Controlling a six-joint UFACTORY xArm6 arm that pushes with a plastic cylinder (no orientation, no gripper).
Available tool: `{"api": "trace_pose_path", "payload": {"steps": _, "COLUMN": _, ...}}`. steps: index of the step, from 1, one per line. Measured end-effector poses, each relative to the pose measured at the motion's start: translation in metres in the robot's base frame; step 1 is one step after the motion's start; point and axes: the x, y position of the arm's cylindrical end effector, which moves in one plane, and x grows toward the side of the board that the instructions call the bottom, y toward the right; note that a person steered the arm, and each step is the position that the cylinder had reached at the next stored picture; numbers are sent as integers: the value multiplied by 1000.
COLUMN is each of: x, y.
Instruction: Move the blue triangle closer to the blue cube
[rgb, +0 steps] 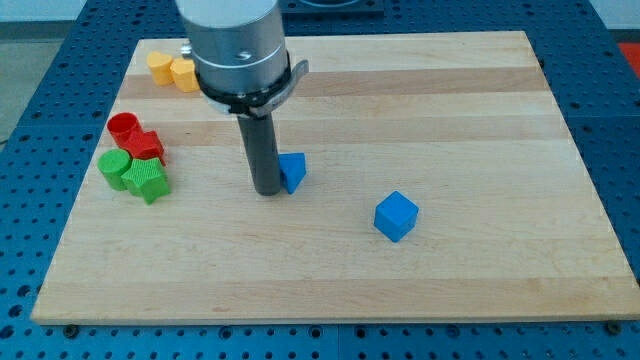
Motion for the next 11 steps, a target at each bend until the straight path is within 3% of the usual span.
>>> {"api": "trace_pose_path", "payload": {"steps": 2, "x": -3, "y": 60}}
{"api": "trace_pose_path", "payload": {"steps": 4, "x": -20, "y": -4}}
{"api": "trace_pose_path", "payload": {"steps": 5, "x": -48, "y": -2}}
{"api": "trace_pose_path", "payload": {"steps": 6, "x": -56, "y": 44}}
{"api": "trace_pose_path", "payload": {"steps": 9, "x": -28, "y": 76}}
{"api": "trace_pose_path", "payload": {"steps": 10, "x": -36, "y": 67}}
{"api": "trace_pose_path", "payload": {"steps": 11, "x": -59, "y": 16}}
